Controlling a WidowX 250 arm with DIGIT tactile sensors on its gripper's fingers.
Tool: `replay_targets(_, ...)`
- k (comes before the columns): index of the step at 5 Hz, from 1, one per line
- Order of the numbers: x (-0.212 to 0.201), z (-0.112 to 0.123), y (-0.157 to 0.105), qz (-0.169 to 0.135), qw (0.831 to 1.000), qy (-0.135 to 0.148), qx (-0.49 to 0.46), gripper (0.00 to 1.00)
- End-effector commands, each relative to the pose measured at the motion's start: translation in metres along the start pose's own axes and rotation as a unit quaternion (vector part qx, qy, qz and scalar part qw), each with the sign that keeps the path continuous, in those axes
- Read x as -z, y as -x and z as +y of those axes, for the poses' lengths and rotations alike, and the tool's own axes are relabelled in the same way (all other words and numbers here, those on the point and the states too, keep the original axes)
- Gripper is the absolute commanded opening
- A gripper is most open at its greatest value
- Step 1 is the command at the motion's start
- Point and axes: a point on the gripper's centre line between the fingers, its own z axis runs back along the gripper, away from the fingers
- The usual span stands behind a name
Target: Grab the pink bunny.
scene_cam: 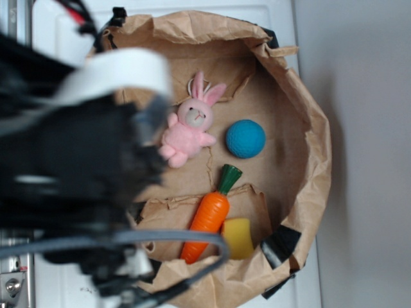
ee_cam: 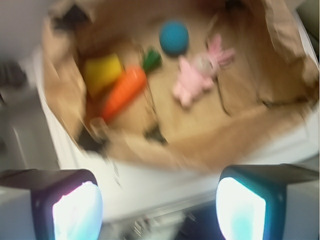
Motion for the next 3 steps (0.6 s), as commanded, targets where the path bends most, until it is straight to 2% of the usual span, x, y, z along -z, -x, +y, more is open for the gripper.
replay_targets(1, -0.009, 0.016, -0.049, -0.021, 0.991, 0.009, -0.131, 1.00)
replay_targets(2, -0.009, 0.016, -0.049, -0.021, 0.991, 0.009, -0.131, 1.00)
replay_targets(3, 0.018, 0.031, -0.068, -0.019, 0.985, -0.006, -0.172, 1.00)
